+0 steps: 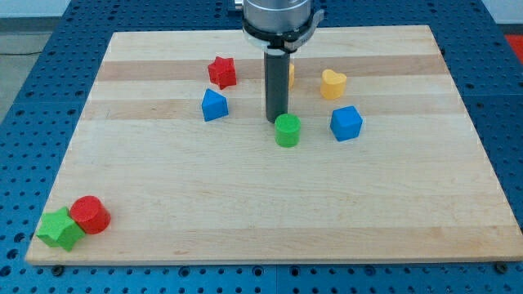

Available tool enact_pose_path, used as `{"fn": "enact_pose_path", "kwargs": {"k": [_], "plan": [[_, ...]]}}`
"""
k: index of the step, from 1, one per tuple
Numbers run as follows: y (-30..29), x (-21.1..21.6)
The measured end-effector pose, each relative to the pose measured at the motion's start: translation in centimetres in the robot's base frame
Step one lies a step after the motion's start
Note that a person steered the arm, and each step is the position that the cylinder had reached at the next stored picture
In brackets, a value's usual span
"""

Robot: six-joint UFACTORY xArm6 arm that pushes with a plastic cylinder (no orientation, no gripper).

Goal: Push the green circle towards the bottom center of the board

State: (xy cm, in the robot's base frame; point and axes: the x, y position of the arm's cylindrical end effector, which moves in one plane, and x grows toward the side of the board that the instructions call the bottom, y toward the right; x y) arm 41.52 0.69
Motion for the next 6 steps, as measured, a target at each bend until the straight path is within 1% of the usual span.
{"fn": "enact_pose_path", "kwargs": {"k": [2,4,6], "plan": [[0.7,3.3],[6.7,3.4],[6.8,5.7]]}}
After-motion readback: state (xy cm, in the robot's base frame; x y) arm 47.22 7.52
